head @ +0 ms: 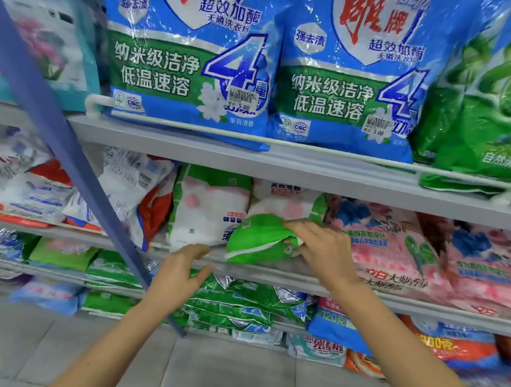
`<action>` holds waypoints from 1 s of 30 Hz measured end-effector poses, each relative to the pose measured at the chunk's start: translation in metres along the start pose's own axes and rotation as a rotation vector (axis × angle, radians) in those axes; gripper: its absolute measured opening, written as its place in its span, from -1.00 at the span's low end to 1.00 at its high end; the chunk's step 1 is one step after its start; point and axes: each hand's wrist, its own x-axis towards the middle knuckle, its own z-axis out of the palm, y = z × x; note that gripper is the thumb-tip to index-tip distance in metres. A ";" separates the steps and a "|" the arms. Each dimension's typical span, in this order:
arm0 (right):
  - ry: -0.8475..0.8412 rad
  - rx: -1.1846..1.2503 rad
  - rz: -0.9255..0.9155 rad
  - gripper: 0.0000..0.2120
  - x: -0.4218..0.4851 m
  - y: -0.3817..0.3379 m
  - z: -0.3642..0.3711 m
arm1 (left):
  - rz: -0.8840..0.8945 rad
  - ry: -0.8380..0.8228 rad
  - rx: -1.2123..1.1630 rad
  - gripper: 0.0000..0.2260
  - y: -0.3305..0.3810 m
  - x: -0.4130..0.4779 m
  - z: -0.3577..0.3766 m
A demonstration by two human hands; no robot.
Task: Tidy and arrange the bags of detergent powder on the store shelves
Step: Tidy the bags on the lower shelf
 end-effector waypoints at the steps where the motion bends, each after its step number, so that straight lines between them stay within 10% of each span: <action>1: 0.046 0.046 0.073 -0.65 0.005 -0.002 -0.004 | -0.006 0.001 -0.038 -0.61 -0.002 0.002 0.000; 10: 0.255 0.363 0.352 -0.88 0.025 -0.029 -0.055 | 0.057 -0.437 -0.402 0.09 0.032 0.007 0.020; 17: 0.358 0.594 0.529 -0.93 0.037 -0.049 -0.079 | -0.057 -0.046 -0.735 -0.48 0.108 0.000 0.033; 30: 0.335 0.553 0.653 -0.67 0.041 -0.038 -0.114 | 0.058 -0.036 -0.978 -0.62 0.118 -0.003 -0.041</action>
